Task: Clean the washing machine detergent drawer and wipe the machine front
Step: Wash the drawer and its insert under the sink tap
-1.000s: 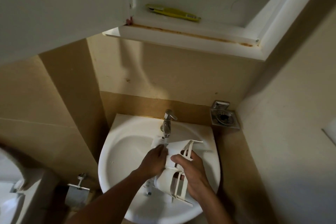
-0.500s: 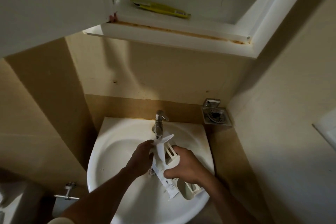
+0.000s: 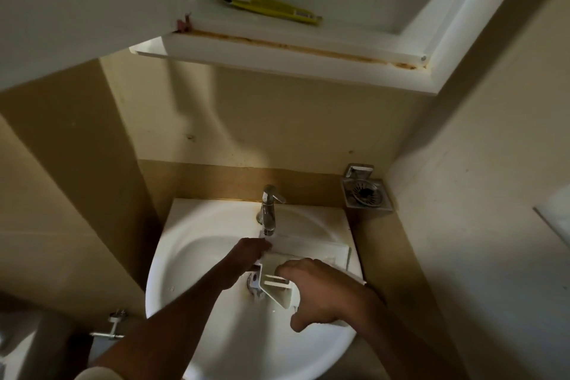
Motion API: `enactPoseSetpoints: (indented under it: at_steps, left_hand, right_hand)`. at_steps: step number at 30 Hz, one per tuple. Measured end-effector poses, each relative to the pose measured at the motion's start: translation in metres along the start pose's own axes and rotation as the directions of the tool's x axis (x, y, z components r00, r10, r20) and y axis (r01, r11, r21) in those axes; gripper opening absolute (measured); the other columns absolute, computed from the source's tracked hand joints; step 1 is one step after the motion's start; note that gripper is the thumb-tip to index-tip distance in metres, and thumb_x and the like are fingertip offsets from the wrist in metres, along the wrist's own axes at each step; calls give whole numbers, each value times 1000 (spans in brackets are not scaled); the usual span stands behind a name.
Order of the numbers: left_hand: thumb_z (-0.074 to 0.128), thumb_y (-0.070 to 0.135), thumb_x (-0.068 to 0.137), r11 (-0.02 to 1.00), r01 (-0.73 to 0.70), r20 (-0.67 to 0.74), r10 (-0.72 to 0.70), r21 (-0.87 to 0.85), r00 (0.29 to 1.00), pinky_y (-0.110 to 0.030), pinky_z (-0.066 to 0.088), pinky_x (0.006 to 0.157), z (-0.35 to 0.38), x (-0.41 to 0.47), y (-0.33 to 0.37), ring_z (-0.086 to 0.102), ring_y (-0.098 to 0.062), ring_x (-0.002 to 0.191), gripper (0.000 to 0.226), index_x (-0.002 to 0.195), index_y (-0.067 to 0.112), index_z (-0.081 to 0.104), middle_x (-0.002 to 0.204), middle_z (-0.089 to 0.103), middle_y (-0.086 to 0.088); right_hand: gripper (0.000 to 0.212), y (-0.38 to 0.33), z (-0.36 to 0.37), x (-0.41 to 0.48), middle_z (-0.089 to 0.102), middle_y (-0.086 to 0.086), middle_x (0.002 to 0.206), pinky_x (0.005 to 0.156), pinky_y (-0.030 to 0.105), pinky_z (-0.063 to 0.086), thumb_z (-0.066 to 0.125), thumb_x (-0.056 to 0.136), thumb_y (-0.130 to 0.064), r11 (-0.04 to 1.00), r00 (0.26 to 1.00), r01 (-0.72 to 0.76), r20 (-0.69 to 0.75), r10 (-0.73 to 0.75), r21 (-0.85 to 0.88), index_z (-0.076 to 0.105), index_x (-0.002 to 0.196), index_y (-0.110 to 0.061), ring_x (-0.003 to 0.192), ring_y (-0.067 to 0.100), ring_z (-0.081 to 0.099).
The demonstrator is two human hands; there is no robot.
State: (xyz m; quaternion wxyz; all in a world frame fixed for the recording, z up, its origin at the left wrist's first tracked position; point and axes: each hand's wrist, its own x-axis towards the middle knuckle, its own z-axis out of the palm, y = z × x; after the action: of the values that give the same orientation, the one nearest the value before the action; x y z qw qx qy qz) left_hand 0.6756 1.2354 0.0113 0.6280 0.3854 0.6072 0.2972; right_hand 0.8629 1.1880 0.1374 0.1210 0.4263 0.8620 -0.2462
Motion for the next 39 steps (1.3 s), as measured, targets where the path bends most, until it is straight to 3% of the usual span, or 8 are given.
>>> enactPoseSetpoints:
  at_steps: [5,11,16,19,22,25,35,39]
  left_hand:
    - [72,-15,72,995,84,-191,-74,47,979,-19,42,41,11,-2,14,53,-9,37,10,68,-7,69,64,60,-13]
    - [75,-2,69,934,147,-393,-7,326,920,-26,47,56,25,-1,27,62,-24,68,16,70,2,59,68,60,-9]
    - [57,3,93,945,261,-260,-206,197,943,-15,39,65,27,7,25,60,-29,100,24,108,-15,62,77,53,-10]
    - [42,7,104,943,217,-191,-172,252,967,-7,35,71,31,2,20,51,-29,132,37,135,-11,53,131,61,-19]
    - [55,6,97,984,178,-293,-161,31,943,-21,49,88,32,7,9,65,-25,111,26,118,-3,66,118,69,-12]
    - [76,4,79,981,192,-444,-155,39,882,-23,48,53,29,-1,10,59,-16,65,14,81,2,62,76,62,-7]
    - [92,16,65,962,227,-361,-268,-153,893,-35,58,61,23,11,14,66,-28,70,38,86,0,65,92,70,-17]
    - [82,34,77,897,244,-441,-62,368,895,-32,55,69,24,15,11,68,-25,85,43,105,4,68,100,73,-11]
  right_hand:
    - [58,-5,4,-3,60,-3,117,79,40,52,81,63,-26,992,1000,15,27,-12,-128,58,116,-19,100,23,58]
    - [51,-17,20,1,62,3,107,65,30,39,82,61,-20,986,1000,2,-25,-7,-165,57,105,-16,89,25,59]
    - [62,-21,34,2,59,10,122,82,41,50,80,68,-17,975,999,2,-52,-14,-221,54,124,-11,107,32,55]
    - [63,-21,41,1,57,12,126,86,44,52,78,71,-14,974,999,-13,-44,3,-224,53,128,-8,115,34,51]
    - [59,-21,48,-1,54,13,130,89,47,52,72,76,-9,967,999,11,-26,-18,-255,49,130,-7,127,38,42]
    - [58,-20,51,-4,53,11,131,87,46,51,70,76,-8,967,999,24,-39,-35,-253,49,130,-8,128,38,41]
    - [57,-5,33,-2,57,10,125,83,48,53,74,74,-6,936,993,99,-23,-114,-338,52,126,-9,118,36,48]
    - [62,1,34,4,58,11,125,82,49,54,76,70,-4,933,987,158,32,-156,-324,53,127,-9,116,37,49]
